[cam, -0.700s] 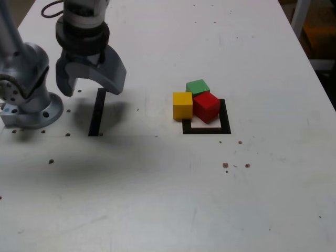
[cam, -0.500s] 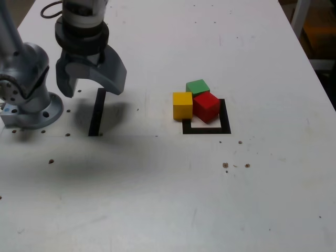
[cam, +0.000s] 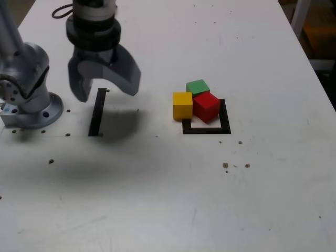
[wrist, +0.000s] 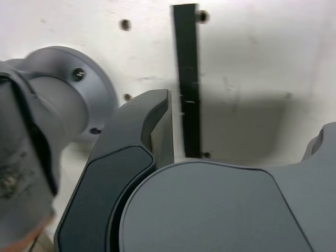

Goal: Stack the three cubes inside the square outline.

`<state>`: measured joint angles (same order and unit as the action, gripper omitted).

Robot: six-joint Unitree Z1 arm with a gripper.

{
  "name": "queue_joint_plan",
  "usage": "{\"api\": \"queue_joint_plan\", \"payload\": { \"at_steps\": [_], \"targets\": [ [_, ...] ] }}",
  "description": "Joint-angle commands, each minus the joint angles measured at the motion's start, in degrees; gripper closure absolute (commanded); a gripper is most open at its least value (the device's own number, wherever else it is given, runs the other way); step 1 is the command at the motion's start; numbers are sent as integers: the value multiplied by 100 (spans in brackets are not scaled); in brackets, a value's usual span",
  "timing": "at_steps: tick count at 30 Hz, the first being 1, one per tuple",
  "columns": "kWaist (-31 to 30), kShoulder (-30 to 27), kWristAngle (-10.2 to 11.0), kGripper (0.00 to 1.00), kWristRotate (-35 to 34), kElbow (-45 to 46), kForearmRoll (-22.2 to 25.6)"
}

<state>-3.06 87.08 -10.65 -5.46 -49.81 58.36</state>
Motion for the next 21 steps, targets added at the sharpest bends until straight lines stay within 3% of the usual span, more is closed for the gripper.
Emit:
{"api": "queue_joint_plan", "payload": {
  "at_steps": [1,4,7,11,15,21],
  "targets": [
    [14,-68,-11,0,-5,-143,-55],
    [81,-139,-14,0,-150,-570,16],
    [79,7,31,1,-461,-1355,437],
    [-109,776,69,2,-829,-2808,1258],
    [-134,1367,102,3,-1044,-3687,1924],
    [-214,2081,-60,4,-1525,-4445,2161]
  ]
}}
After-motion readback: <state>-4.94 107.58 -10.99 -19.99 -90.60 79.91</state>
